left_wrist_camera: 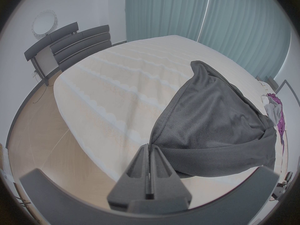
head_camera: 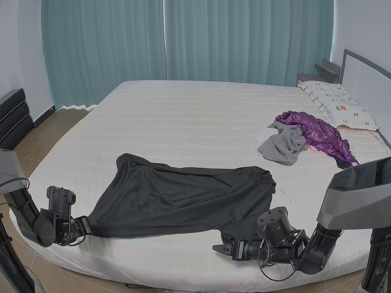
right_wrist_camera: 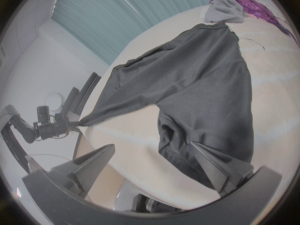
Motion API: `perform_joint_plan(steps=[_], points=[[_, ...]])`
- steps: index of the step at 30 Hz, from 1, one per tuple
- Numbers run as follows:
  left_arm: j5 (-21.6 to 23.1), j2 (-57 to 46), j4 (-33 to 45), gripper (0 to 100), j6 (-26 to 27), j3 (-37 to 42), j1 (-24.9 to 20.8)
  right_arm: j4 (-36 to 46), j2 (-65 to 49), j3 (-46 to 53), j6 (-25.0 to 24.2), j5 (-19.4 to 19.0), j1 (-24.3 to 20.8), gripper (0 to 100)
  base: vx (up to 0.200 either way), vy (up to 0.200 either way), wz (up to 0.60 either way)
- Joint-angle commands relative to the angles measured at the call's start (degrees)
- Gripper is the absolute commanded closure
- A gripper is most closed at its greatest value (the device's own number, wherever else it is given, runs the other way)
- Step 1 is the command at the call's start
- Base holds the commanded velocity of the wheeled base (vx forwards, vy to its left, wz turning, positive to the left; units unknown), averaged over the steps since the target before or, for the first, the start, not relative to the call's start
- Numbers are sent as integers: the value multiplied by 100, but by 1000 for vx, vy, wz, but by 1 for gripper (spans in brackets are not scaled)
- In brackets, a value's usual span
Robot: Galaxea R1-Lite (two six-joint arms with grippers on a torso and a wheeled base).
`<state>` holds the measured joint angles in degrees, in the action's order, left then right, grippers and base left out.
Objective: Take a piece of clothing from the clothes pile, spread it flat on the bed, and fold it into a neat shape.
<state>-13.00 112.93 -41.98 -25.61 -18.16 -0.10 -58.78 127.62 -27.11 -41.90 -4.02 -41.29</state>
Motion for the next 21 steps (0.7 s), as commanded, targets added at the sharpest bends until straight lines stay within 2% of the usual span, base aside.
perform_joint_plan(steps=[1,8,21], points=[[-1,-17,-3,100,-5,-3,1,-2,-124,171,50,-2,-55,0,0,0,0],[-1,-17,-3,100,-5,-3,1,-89,-299,189,68,-55,-11,0,0,0,0],[-1,-8,-3,100,-5,-3,1,-142,87,-787,-82,24,227,0,0,0,0]])
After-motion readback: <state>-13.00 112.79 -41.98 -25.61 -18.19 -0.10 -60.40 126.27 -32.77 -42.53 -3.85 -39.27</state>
